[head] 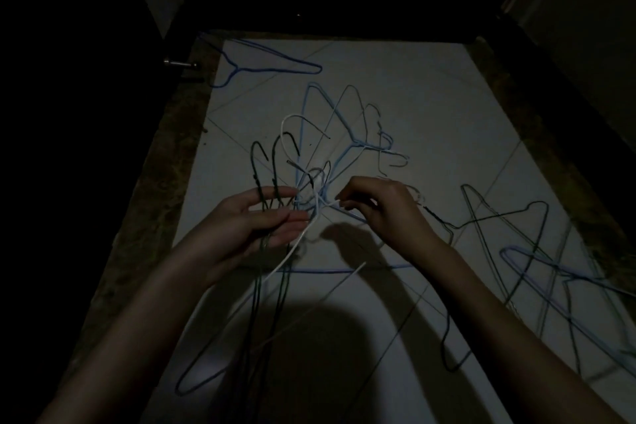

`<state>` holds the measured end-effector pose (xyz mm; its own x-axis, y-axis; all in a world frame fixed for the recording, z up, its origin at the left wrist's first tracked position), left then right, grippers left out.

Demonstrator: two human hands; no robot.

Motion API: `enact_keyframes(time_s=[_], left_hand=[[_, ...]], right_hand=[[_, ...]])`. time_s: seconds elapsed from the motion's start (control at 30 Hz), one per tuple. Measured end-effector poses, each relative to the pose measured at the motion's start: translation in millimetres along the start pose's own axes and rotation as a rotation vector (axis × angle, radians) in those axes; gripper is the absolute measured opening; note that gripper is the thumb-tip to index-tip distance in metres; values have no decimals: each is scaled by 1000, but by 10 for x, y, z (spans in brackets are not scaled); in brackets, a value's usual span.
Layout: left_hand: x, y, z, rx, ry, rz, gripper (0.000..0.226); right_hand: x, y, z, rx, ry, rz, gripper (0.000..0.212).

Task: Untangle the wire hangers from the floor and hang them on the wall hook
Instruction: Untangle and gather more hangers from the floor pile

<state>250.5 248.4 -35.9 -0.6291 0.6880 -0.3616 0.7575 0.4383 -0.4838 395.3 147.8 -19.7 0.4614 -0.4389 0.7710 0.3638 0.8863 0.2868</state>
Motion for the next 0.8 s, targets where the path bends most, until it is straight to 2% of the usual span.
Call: enact_keyframes(time_s=[0.13,0.33,0.6,0.8], left_hand=[[5,-2,-5,-24,-33,-15,20],[108,-6,-93,-78,-44,-63,20],[299,-8,-304,-108,32,-82,18],[374,68,-323,-113,153,-73,19]], right_hand=[[9,-34,5,8,9,-38,10],[107,-116,-131,-109,98,-33,8],[292,-139,-259,-199,200,-94,14],[256,-144,-252,-177,120,-59,11]])
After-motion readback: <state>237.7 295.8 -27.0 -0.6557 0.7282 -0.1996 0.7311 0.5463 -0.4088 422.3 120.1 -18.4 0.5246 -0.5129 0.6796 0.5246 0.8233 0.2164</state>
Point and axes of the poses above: each hand's wrist, its own y-axis towards the middle knuckle, its own x-axis out of the back of the hand, z = x × y, the point moved 7 cm from there along y, towards the middle knuckle, and after that the axes turned 5 degrees about -y, right-handed, at the moved point
